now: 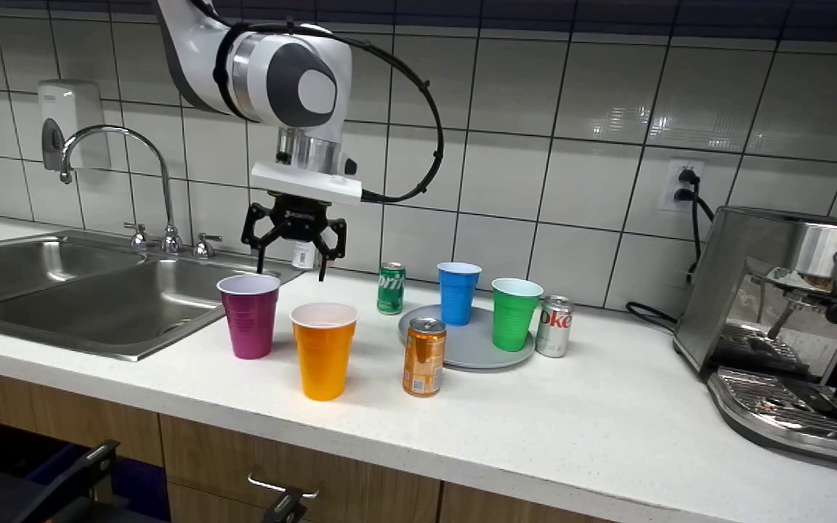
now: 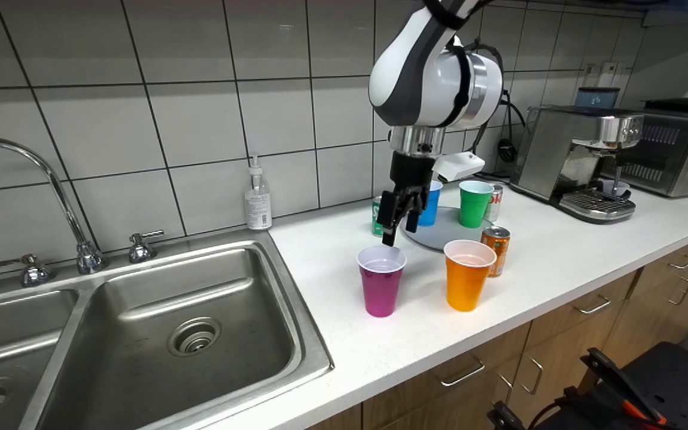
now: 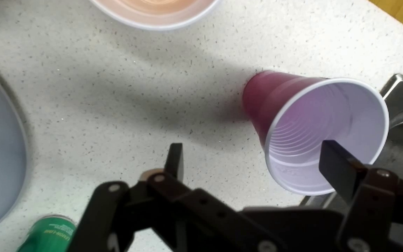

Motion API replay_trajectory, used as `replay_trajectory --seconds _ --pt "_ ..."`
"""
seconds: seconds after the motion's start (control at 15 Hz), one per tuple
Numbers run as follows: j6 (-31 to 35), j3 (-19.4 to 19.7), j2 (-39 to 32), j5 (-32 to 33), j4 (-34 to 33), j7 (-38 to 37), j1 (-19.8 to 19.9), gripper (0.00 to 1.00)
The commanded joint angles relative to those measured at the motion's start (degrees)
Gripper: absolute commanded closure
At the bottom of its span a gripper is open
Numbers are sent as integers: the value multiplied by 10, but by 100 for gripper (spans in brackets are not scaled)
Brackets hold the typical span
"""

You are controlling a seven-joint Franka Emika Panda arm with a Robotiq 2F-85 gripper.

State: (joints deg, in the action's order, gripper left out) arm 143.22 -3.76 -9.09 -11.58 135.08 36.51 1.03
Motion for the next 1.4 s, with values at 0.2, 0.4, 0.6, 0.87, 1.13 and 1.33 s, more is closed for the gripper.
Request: replay_trajectory --seconds 0.2,0.4,0.6,0.87,1.13,1.33 --pt "16 -7 -8 14 1 -2 0 0" --pt "23 -9 -18 17 -2 -5 -2 0" --pt "30 -11 -28 20 -3 -9 -3 0" --pt "41 -15 -37 29 -3 -13 -3 23" --pt "47 -18 -38 38 -1 -10 -2 51" --pt "45 -21 -37 38 0 -6 0 73"
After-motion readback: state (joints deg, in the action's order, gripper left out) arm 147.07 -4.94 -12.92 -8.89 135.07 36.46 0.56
